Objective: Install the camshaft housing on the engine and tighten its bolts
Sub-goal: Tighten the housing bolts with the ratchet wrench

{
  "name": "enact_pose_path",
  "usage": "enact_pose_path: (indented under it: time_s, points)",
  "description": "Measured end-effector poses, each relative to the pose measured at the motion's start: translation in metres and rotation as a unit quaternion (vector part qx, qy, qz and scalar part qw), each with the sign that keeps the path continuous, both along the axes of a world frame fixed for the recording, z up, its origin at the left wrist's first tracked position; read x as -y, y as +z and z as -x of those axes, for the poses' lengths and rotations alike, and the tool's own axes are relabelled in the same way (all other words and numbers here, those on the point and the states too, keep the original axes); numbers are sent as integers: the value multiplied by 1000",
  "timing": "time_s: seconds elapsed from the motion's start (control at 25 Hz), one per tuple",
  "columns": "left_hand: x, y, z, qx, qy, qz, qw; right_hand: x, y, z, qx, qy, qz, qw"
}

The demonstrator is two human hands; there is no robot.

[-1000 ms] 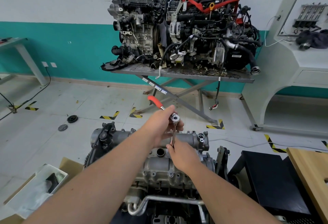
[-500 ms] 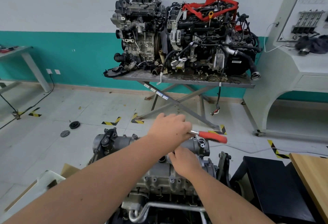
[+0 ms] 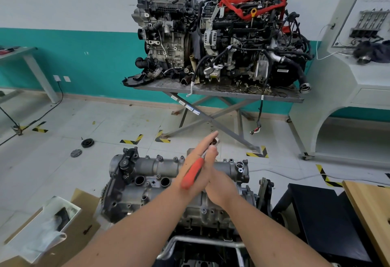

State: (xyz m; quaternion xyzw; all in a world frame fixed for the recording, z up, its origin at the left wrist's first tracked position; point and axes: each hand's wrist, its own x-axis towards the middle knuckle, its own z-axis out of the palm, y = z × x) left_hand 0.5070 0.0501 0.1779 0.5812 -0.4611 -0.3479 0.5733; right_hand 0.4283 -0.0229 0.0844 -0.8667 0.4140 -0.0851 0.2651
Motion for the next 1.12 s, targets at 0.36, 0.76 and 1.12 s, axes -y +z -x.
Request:
enact_pose_path:
  time_s: [0.36, 0.76, 1.12]
  points:
    - [17, 27, -19, -195, 68, -182, 961, -1, 3, 2, -29, 3, -3, 1000]
    - [32, 71, -21, 248, -143, -322, 902, -5, 5, 6, -57, 38, 28, 997]
    - [30, 46, -14, 749, -10, -66, 659, -1, 4, 3, -9, 3, 4, 1000]
